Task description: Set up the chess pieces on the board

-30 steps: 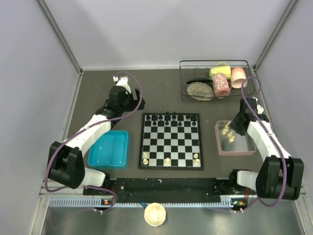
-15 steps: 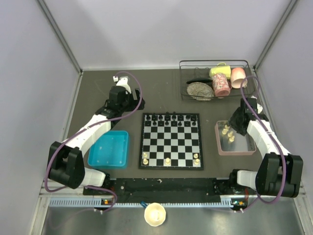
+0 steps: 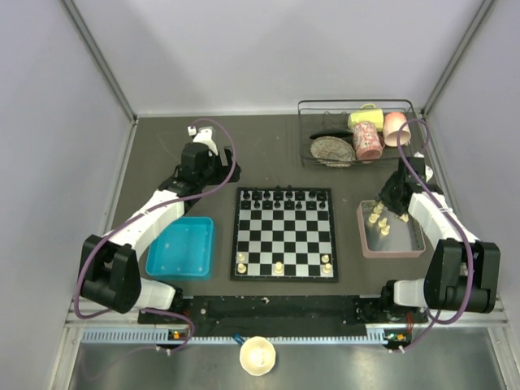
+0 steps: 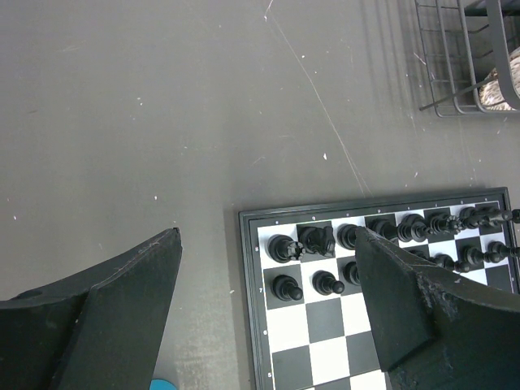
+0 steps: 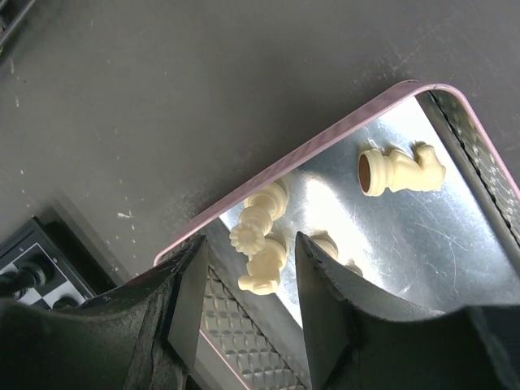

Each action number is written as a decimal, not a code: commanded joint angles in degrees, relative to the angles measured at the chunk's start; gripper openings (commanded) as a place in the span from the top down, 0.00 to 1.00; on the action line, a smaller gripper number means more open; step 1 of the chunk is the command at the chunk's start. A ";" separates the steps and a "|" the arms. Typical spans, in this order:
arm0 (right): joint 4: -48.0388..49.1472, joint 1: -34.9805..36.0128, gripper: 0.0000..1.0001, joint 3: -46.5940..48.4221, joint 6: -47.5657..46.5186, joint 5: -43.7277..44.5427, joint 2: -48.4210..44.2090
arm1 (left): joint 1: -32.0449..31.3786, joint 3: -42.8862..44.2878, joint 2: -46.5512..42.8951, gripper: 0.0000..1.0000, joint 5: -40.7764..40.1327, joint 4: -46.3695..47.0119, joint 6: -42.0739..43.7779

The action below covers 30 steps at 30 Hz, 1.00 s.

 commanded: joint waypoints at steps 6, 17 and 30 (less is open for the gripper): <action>2.94 -0.59 0.59 2.41 -0.01 0.85 2.65 | 0.43 0.89 0.12 0.09 0.58 1.55 0.16; 3.47 -0.67 0.73 1.80 -0.36 2.17 2.83 | 0.61 1.07 0.47 0.09 0.58 1.72 0.16; 3.47 -0.67 0.93 1.09 -0.63 2.35 1.51 | 0.70 0.98 0.56 0.09 0.58 1.72 0.07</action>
